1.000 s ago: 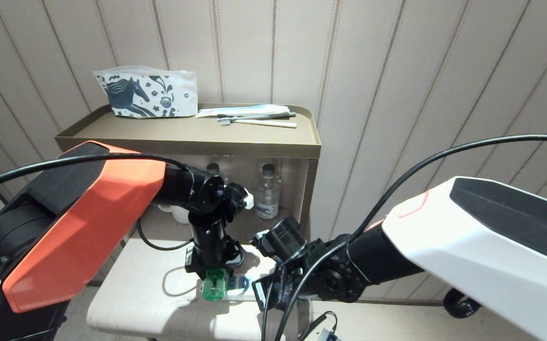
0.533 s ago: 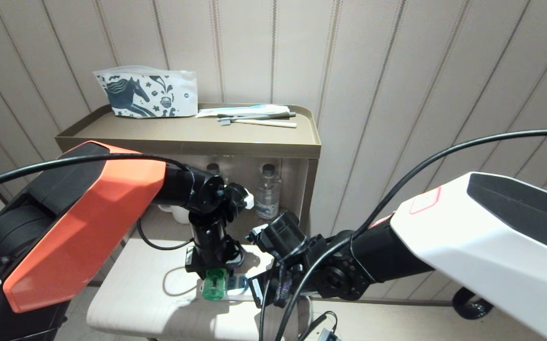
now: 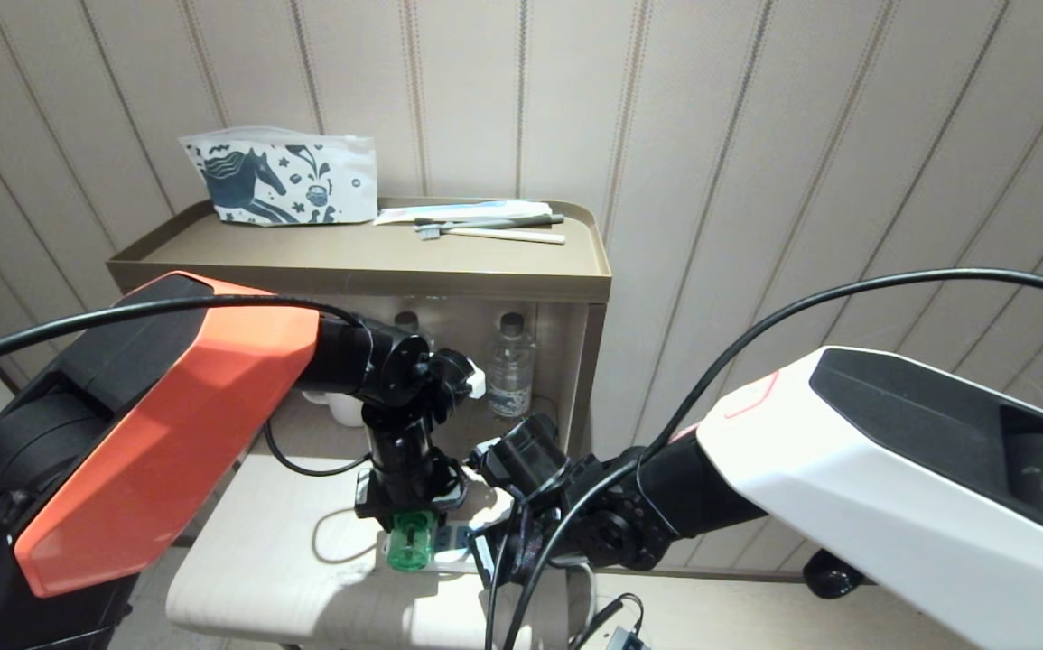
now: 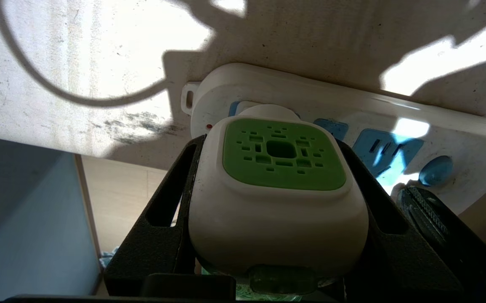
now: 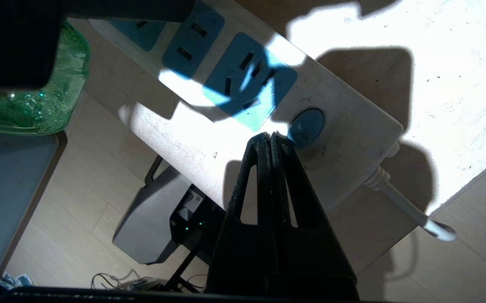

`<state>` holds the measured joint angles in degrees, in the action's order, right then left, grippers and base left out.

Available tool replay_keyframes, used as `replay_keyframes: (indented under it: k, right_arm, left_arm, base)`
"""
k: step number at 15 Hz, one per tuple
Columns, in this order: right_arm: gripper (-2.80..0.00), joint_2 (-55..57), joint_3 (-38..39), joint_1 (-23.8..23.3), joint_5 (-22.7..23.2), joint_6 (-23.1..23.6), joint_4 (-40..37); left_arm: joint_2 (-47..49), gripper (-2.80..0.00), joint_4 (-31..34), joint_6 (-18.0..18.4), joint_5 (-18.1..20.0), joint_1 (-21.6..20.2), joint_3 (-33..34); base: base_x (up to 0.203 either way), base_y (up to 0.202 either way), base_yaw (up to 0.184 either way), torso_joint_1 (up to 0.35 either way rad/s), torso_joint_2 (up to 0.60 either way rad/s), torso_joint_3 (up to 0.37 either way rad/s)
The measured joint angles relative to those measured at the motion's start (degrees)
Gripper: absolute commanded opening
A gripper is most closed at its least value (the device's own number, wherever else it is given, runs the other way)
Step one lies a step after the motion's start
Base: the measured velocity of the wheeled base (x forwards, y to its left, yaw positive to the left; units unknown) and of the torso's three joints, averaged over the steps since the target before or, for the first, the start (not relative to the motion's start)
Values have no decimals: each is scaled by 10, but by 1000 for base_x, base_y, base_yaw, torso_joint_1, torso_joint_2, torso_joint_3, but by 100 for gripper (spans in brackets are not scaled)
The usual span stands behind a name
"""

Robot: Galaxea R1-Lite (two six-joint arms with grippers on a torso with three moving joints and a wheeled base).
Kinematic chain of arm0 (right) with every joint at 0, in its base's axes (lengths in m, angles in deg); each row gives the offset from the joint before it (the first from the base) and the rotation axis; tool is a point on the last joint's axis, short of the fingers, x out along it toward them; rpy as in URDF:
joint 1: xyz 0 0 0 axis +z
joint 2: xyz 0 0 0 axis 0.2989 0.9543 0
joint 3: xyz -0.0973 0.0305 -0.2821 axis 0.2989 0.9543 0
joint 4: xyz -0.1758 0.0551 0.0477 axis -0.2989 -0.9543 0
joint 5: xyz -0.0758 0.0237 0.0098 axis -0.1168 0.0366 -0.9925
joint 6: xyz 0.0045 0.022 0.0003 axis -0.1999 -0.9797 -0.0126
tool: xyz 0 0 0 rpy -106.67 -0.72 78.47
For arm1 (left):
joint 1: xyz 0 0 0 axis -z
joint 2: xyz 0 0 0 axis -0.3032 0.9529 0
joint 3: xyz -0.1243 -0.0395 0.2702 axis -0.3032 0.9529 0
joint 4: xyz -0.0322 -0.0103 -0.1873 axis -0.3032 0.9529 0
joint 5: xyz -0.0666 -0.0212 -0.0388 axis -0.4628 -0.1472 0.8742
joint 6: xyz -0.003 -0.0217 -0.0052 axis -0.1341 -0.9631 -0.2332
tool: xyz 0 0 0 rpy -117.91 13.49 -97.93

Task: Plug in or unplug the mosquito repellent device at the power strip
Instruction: Hold the socket with your right hand and unplug it with your left hand

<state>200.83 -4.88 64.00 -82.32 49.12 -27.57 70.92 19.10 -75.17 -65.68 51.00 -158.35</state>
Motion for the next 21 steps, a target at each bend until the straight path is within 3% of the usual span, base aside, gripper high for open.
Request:
replay_keyframes:
  k: [13,21]
  right_arm:
    - [-280,33,-2,-1,-4,14,2]
    - [-280,34,-1,-3,-5,13,0]
  left_arm:
    - [-20,-280,18,4,-2,-2,-32]
    - [-45,-280,23,4,-4,-25,-27]
  base:
    - [0,0,0,0,0,0]
    - [0,0,0,0,0,0]
